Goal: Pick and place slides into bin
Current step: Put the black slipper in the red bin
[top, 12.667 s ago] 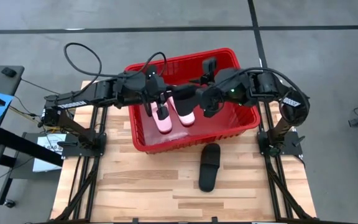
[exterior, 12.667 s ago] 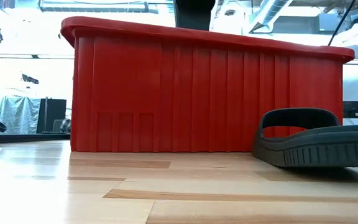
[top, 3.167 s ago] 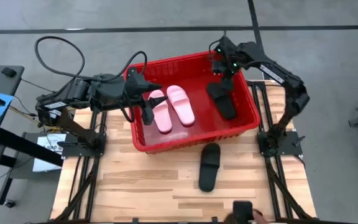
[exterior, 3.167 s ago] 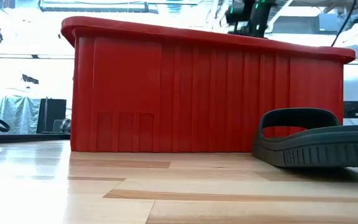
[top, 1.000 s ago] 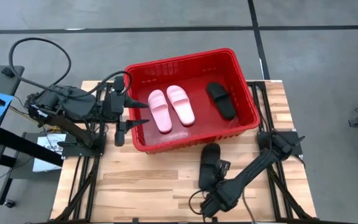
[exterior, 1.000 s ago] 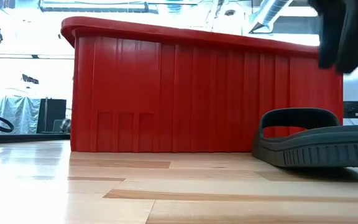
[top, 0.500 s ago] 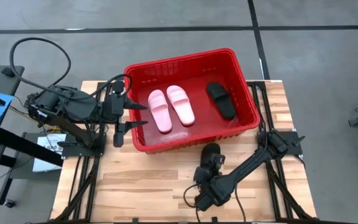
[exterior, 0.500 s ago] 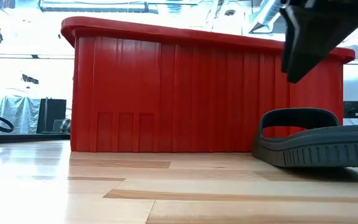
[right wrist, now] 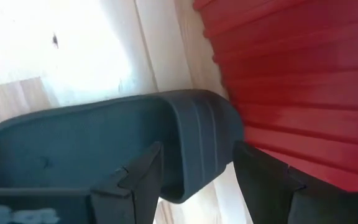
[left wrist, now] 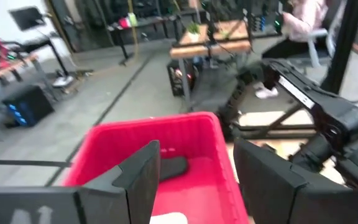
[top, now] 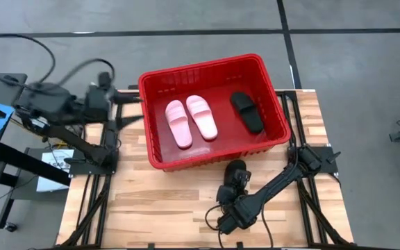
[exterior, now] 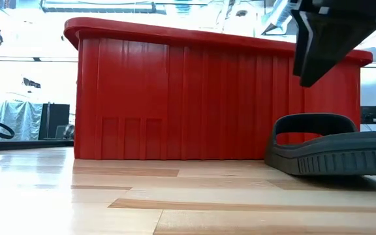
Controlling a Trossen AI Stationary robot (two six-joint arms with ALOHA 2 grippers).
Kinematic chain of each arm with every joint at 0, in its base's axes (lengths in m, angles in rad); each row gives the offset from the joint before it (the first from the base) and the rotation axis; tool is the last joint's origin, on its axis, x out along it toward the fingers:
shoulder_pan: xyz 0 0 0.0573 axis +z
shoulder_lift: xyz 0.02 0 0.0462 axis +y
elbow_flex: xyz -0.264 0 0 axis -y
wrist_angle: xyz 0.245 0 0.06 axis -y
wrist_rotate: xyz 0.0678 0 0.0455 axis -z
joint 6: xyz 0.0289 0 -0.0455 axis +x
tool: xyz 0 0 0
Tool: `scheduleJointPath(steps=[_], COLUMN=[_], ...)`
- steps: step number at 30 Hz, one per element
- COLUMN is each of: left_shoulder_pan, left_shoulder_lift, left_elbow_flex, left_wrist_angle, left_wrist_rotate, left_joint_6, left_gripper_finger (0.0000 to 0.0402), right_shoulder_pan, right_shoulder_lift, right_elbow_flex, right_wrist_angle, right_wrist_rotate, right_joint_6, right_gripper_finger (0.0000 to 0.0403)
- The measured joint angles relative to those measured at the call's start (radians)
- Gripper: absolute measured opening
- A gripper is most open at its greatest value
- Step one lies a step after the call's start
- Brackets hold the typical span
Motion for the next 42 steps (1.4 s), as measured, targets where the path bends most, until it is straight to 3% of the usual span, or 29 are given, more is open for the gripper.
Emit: scheduleJointPath(steps=[11,26,32,42], left_shoulder_pan=[0.0,0.0,0.0,0.0], left_shoulder_lift=[-0.108,-0.088,-0.082,-0.081], left_elbow_flex=[0.0,-0.002,-0.012,-0.012], left_wrist_angle=[-0.06,-0.146,-0.144,-0.144], left_wrist_rotate=[-0.044,-0.041,-0.042,-0.042], left_joint_6=[-0.02,-0.056,-0.056,-0.056], left_gripper_finger=[0.0197,0.0197,0.0197,0.0197], right_shoulder_pan=[-0.001,-0.029,-0.037,-0.083], right_shoulder_lift=[0.0,0.008,0.01,0.009], right_elbow_flex=[0.0,-0.003,-0.079,-0.165], right_wrist_angle=[-0.021,0.06,0.13,0.155], right_wrist_rotate=[-0.052,-0.13,-0.177,-0.159], right_joint_6=[0.0,-0.107,-0.123,-0.123], right_gripper_finger=[0.0184,0.0184,0.0184,0.0184])
